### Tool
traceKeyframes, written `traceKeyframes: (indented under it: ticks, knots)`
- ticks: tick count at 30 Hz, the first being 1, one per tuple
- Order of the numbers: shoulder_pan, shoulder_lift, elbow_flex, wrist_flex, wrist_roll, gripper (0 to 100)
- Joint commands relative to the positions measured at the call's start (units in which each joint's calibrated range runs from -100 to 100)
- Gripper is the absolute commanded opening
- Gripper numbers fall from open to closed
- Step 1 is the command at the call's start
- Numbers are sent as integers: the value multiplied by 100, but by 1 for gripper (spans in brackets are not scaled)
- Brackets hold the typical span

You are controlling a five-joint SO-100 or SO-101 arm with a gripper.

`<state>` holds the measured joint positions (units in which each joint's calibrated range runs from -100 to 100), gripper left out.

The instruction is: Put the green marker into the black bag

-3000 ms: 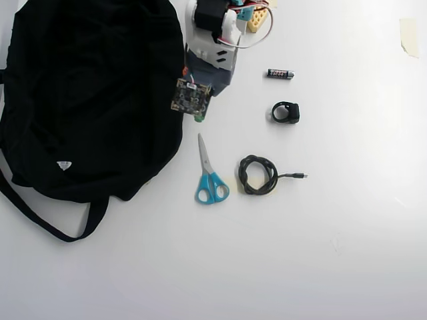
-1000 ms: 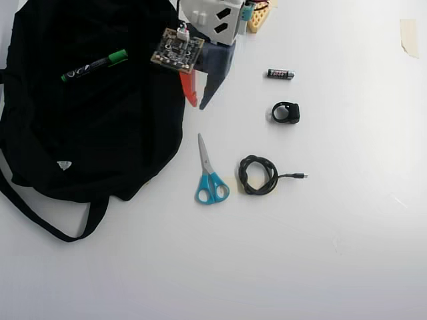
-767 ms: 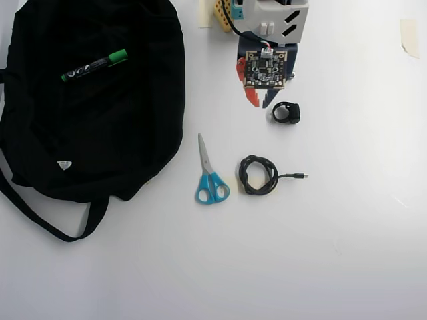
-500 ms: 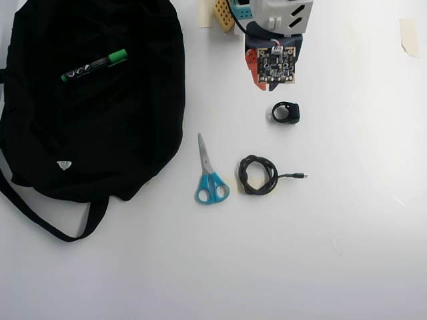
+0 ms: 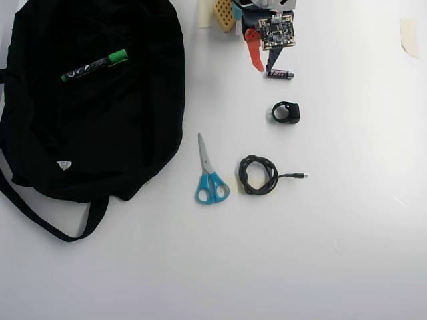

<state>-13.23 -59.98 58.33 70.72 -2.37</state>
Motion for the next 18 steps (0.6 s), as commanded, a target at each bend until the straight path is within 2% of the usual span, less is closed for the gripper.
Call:
traceKeyframes:
  ticks: [1,18]
  knots:
    - [-61,-873,636,-86,38,2]
    - [96,-3968,3744,-61,48,2]
